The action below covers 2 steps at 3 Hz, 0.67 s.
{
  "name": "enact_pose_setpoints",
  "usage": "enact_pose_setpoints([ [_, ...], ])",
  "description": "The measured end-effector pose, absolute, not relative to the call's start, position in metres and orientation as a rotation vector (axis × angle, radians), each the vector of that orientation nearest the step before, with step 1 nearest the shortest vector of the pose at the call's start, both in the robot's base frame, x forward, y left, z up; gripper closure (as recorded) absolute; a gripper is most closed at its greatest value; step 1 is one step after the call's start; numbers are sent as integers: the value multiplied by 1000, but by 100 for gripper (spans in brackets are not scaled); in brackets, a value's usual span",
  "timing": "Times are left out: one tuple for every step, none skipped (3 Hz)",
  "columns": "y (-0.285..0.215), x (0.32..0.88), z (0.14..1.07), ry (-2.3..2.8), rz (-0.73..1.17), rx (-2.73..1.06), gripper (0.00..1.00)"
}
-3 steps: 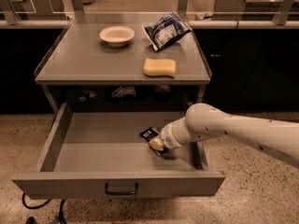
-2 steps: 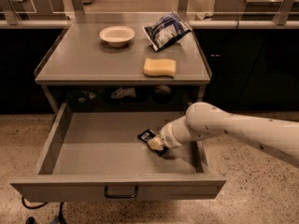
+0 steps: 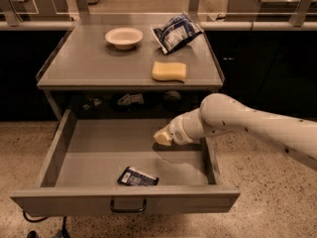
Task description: Pick rxbar blueberry from top drawer and place on counter
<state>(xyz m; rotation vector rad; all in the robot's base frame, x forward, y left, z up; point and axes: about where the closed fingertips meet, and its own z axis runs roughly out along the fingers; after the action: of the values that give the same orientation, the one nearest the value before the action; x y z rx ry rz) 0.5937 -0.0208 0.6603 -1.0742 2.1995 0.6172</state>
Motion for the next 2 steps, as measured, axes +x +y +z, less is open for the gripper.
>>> enact_pose_setpoints([
  [-17, 609, 720, 2092, 638, -1065, 100],
  [-17, 613, 726, 2082, 637, -1062, 81],
])
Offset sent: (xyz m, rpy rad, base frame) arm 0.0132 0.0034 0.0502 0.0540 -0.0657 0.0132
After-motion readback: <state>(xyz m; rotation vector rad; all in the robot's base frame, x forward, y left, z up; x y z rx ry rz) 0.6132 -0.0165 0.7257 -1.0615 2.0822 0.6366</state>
